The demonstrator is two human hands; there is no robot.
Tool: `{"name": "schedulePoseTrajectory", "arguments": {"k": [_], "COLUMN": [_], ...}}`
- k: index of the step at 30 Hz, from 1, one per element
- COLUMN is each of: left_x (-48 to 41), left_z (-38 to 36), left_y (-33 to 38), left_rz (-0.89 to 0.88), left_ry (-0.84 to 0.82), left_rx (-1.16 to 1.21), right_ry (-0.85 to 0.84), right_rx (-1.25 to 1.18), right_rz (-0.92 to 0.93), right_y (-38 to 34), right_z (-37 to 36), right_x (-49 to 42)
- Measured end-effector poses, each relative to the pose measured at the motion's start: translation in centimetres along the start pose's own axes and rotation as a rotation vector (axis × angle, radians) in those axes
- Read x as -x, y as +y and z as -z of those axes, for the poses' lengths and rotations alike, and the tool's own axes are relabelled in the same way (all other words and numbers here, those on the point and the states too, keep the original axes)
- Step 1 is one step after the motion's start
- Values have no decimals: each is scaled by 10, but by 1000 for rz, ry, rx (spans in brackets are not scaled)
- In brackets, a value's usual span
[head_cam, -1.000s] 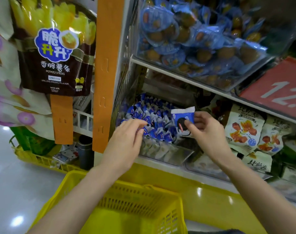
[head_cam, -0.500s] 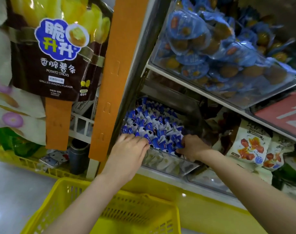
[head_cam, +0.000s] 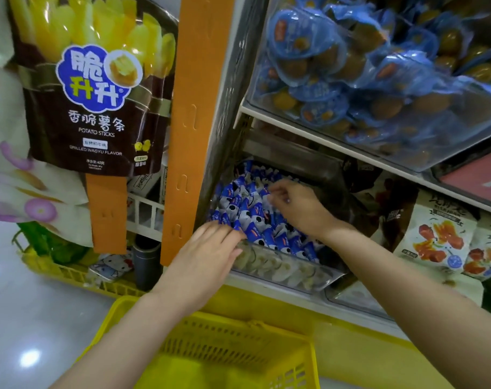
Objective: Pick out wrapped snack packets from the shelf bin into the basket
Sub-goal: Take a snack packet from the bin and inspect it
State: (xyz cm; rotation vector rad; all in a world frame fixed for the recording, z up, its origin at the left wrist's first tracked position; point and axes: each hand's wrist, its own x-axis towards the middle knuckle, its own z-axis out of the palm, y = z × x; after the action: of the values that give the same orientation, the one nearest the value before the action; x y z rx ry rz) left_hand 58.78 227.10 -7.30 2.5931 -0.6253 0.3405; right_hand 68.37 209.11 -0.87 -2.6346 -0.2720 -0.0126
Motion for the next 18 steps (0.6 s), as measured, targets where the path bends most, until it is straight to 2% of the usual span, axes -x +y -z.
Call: {"name": "schedulePoseTrajectory", "arguments": {"k": [7,11,15,18], "left_x": [4,3,2,0], "left_z": [8,9,8,9], "left_y": [-3,-3,-4,-1], "left_rz": [-62,-75,-93,-63], "left_ry": [-23,-17,-8,-8], "left_rx": [-12,-4,-12,-13], "right_ry": [-67,-31,58,252], "right_rx": [-54,63,10,-100], "right_rz": [-11,-58,-95,-15], "right_y": [-21,-22,-25,-27], "right_z": [-48,-64,-63,-47], "right_x": [-63,-78,-73,-59]}}
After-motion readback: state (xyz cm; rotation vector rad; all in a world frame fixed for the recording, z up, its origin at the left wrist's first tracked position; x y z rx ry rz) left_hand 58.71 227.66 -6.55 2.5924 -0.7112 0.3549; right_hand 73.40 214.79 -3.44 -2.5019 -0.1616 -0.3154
